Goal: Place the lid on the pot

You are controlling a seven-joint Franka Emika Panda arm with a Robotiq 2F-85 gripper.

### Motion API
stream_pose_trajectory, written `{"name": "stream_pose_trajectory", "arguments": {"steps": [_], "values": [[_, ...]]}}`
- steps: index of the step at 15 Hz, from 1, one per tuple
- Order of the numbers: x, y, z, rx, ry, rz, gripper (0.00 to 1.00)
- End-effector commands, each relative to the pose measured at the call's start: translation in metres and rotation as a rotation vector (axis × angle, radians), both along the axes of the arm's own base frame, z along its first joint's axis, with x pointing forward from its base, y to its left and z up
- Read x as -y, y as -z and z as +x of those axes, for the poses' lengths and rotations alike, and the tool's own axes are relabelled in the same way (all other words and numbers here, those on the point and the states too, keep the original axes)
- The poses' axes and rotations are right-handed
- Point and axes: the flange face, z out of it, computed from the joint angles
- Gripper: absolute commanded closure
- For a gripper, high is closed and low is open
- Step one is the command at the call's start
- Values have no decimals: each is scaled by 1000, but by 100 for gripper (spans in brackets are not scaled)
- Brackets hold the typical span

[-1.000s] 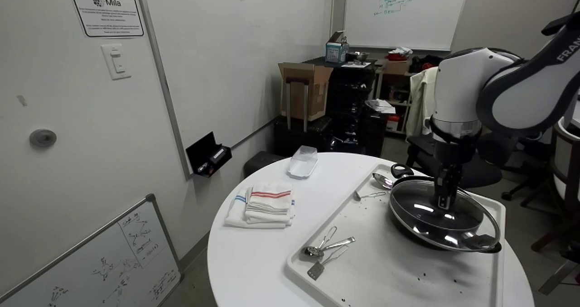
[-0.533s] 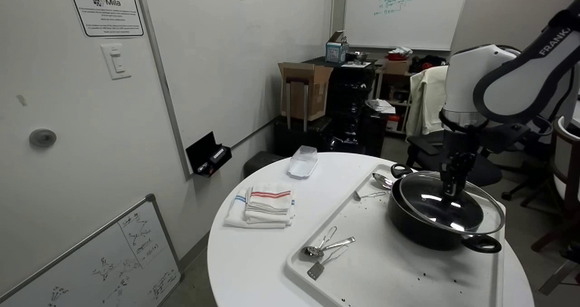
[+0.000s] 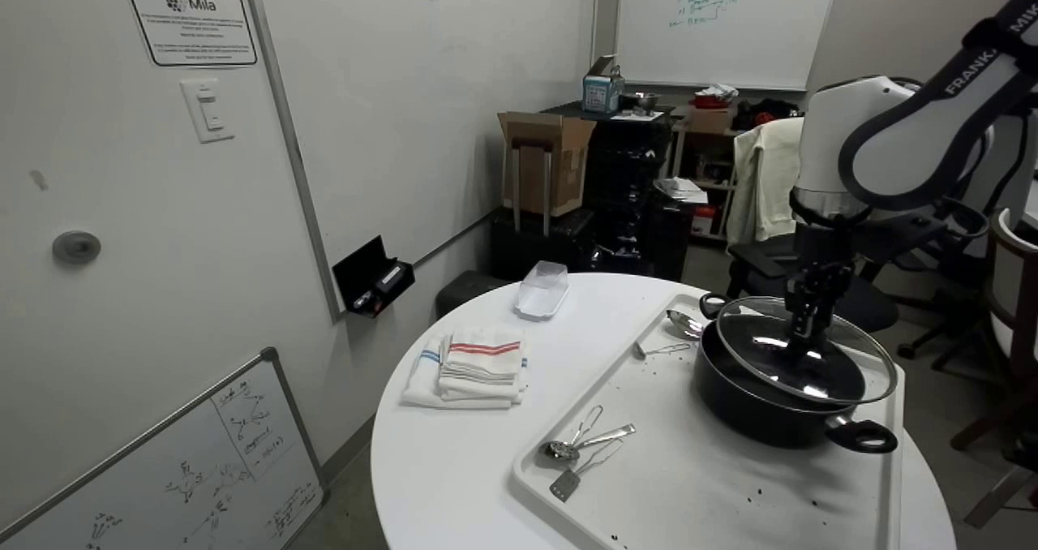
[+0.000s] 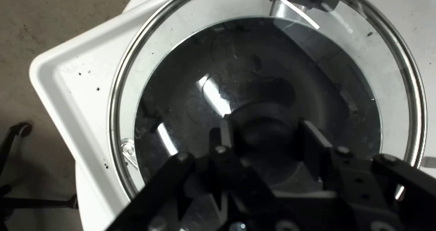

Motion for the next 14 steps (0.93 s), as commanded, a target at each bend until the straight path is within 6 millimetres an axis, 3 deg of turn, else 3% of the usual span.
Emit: {"name": "stream_pose_trajectory", "arguments": {"steps": [1,14], "values": [[4,1,14,-2,43,7,75],[12,16,31,13,84,-7,75]]}}
